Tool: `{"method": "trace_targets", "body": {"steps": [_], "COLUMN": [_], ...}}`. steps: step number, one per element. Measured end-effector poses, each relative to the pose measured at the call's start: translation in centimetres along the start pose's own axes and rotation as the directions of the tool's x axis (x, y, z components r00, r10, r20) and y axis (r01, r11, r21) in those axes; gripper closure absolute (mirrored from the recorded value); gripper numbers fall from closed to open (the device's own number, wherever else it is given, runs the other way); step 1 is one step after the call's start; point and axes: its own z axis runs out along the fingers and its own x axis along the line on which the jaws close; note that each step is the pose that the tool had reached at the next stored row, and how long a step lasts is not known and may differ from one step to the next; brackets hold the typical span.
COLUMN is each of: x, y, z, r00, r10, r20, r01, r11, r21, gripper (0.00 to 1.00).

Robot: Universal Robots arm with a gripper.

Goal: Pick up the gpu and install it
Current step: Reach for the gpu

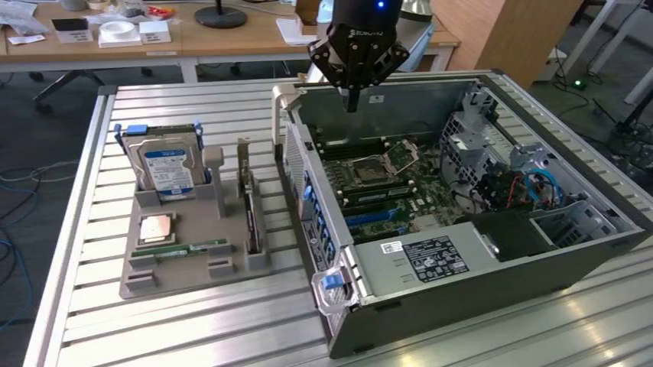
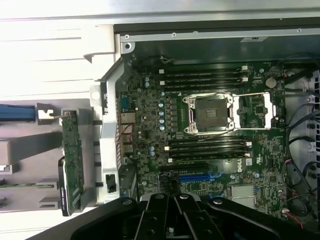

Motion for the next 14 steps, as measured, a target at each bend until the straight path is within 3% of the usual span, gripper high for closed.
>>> {"method": "trace_targets", "body": {"steps": [14], "x": [2.0], "y": [-0.15], "z": [0.00], "r00": [1.0000], "r10": [0.000], "r20": [-0.0001], "r01": [0.000], "r11": [1.0000], "r21": [0.0000], "gripper": [0.89]}}
